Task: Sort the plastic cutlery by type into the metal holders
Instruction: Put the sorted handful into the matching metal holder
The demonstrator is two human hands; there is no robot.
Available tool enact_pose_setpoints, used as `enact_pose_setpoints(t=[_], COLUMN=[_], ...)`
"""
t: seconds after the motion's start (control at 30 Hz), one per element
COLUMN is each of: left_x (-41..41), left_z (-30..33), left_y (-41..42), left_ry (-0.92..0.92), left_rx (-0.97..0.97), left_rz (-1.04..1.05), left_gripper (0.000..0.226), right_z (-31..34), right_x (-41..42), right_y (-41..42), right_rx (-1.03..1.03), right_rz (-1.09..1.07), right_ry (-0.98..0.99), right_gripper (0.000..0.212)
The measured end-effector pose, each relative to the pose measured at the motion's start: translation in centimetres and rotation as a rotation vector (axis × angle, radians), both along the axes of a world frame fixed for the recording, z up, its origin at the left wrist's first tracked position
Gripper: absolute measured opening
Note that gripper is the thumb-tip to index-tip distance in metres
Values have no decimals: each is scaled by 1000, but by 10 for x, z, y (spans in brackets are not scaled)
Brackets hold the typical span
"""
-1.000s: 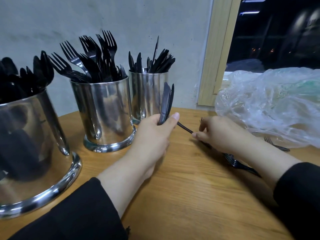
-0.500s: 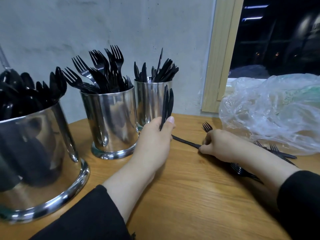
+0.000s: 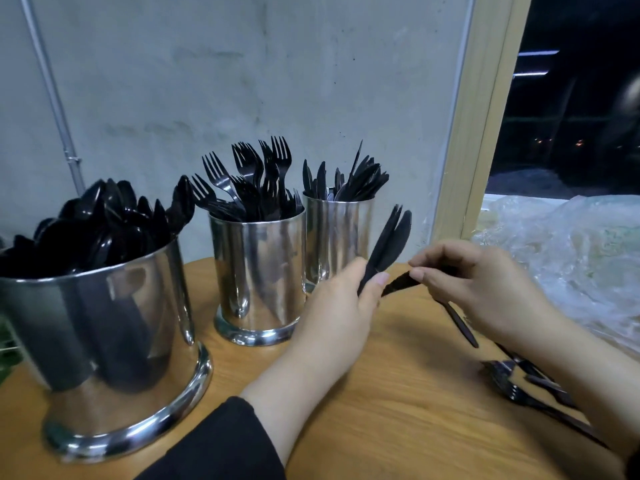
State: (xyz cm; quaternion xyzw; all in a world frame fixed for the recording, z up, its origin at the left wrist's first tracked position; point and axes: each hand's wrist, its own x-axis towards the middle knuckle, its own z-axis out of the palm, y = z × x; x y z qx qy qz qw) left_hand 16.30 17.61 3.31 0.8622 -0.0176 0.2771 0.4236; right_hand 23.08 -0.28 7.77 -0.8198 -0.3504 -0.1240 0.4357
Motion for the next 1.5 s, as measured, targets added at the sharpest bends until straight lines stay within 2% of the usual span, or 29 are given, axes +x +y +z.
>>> enact_pose_setpoints(t=[0.1,0.2,0.27,0.33,0.37,0.5,0.57,0.67,0.8,0.97,1.03,1.13,1.23,1.27,1.37,1.5], left_x=[-2,-2,-1,0,0,1,1,0,-6,-10,-9,-7,-9,-11,-14,-14], left_z=[-1,-1,0,0,0,2,4,10,22,30,31,29,30,32,34,32], left_y=[-8,-11,-9,-10,-10,-9,-5,-2,3,11,13,18,21,22,24,23], left_ry=[54,67,63,73,85,83,70,3,-65,-56,-52,-117,-209,-256,-377,-360], left_rx=[-172,-338,-364,-312,-265,-114,-100,-138,-291,-418,-423,-378,-242,-221,-213,-221], left_rz=[-221,-227,-217,-225,-222,-176,-130,-60,35,-61,-76,41,158,200,295,297], left_gripper=[17,23,24,26,28,12,23,20,29,36,35,20,45,47,33,18], right_z=[9,12,13,12,11,22,31,44,65,83,84,93,125,140,182,207], right_x=[-11,-16,-20,-22,-23,-26,-25,-22,-27,-33,-31,-29,-21,-17,-4,24], right_y=[10,16,19,22,24,31,36,45,52,57,61,70,76,79,91,117], right_rx=[218,417,472,346,289,263,225,184,103,78,42,-59,-28,-9,2,-63], right_rz=[8,38,46,32,23,19,29,41,101,290,230,91,2,-31,-98,-156], right_ry=[-5,94,192,183,175,249,252,185,87,218,178,13,-128,-176,-300,-313], right_gripper=[9,25,24,19,24,28,24,8,19,22,20,21,26,26,28,29])
